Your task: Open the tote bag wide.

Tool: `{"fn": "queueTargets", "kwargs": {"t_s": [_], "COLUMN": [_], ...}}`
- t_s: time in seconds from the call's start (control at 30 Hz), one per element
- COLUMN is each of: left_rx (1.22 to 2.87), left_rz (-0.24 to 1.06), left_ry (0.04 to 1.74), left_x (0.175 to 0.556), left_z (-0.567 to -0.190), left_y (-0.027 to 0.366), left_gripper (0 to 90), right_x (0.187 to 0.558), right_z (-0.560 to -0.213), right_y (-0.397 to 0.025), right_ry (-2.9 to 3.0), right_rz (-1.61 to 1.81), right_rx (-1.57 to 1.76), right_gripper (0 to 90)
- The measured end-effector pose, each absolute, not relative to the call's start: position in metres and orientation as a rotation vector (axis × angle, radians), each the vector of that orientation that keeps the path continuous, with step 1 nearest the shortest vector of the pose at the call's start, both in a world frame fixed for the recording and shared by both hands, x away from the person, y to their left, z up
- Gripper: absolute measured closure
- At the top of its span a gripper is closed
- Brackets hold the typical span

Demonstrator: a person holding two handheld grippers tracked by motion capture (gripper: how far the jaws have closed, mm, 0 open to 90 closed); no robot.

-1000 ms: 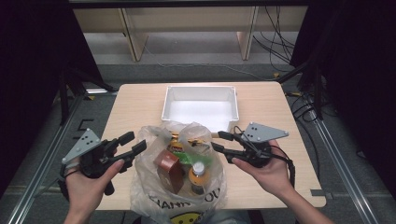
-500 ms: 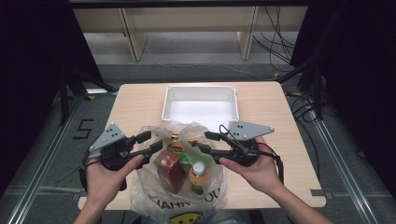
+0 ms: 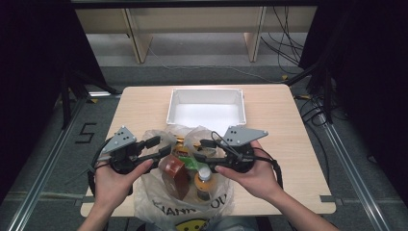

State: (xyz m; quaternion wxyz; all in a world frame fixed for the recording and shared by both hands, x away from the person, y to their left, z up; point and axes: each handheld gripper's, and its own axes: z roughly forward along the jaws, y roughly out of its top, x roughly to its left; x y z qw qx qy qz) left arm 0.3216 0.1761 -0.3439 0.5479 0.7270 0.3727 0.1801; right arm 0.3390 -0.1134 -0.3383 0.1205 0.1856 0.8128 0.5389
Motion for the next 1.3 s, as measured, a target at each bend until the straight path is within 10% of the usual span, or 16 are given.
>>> {"fn": "queueTargets", "kwargs": {"t_s": [0.6, 1.3], "left_rx": [1.768, 1.671], "left_rz": [0.415, 0.463], "left_ry": [0.860, 0.899], "left_x": [0.323, 0.317], "left_z": [-0.347, -0.347], "left_y": [0.178, 0.205], "left_gripper": [77.1, 89.6], "right_x": [0.341, 0.336], "right_z": [-0.343, -0.337], "right_y": [-0.109, -0.157], "right_ry": [2.443, 2.314], "right_rz": [1.568, 1.532], "right_rx": [0.550, 0.664], "right_gripper": [90.0, 90.0]}}
